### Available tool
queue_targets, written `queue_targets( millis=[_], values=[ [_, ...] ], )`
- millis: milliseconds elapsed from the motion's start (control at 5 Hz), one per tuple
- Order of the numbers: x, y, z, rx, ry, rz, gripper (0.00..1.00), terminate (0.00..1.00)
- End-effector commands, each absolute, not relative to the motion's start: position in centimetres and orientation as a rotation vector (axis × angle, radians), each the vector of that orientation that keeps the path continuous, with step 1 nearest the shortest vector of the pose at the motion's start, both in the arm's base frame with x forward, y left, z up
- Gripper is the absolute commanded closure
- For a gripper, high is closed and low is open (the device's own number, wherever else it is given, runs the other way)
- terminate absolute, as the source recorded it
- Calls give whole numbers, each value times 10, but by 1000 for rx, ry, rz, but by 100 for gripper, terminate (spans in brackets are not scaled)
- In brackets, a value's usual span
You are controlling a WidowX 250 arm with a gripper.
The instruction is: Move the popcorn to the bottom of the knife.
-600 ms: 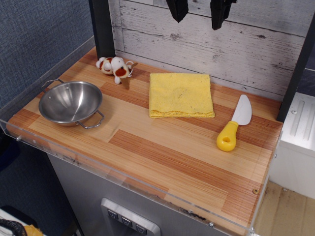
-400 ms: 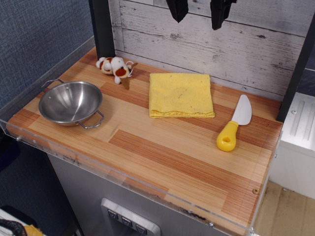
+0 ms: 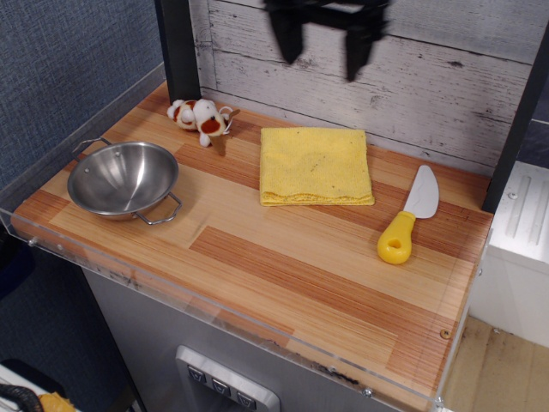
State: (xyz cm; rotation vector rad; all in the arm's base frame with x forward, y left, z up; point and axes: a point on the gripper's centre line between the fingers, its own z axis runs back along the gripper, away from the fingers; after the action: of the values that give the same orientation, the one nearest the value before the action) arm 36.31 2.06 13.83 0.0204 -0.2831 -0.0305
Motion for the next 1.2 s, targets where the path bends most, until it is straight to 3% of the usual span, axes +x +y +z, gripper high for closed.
queue_targets(
  millis=[0, 200, 1000],
  values=[
    [350, 71, 138, 141, -343, 30, 0, 0],
    [358, 89, 129, 192, -327, 57, 0, 0],
    [388, 150, 89, 244, -286, 140, 0, 0]
  ],
)
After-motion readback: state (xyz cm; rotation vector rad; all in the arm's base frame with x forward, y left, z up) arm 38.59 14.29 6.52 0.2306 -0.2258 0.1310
